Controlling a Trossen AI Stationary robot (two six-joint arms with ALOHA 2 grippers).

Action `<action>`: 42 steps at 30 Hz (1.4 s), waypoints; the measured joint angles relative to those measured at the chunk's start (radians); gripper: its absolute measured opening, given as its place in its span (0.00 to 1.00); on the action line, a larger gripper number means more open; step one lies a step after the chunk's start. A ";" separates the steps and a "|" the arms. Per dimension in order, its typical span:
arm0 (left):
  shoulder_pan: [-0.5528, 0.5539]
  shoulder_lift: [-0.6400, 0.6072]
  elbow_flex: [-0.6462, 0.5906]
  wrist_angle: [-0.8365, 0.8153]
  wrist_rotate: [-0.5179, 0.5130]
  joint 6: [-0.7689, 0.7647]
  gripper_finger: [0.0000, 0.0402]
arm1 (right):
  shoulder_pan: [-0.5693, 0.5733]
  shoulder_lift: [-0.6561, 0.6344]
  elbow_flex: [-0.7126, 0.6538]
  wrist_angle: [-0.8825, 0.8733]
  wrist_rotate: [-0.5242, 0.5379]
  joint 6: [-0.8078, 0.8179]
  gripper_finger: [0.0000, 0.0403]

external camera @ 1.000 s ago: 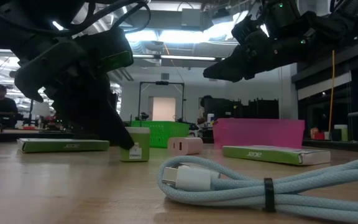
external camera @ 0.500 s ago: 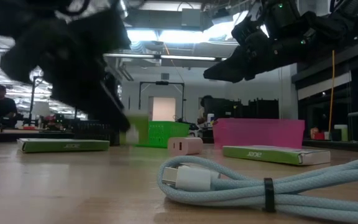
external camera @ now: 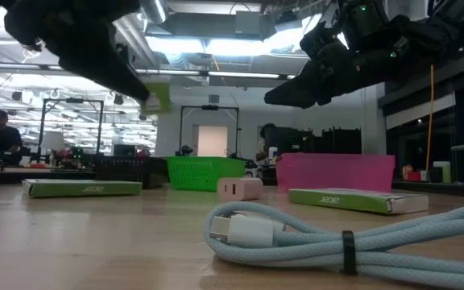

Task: Pick and place items into bin
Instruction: Put the green charger adapter into the green bin

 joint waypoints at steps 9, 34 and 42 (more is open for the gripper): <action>0.013 -0.122 -0.125 0.167 0.019 0.048 0.34 | 0.000 0.000 0.000 0.000 0.000 0.000 0.27; 0.230 -0.202 -0.134 0.190 0.082 0.124 0.35 | 0.000 0.000 0.000 0.001 0.000 0.000 0.27; 0.328 -0.202 -0.134 0.208 0.075 0.098 0.35 | 0.000 0.000 0.000 0.001 0.000 0.000 0.27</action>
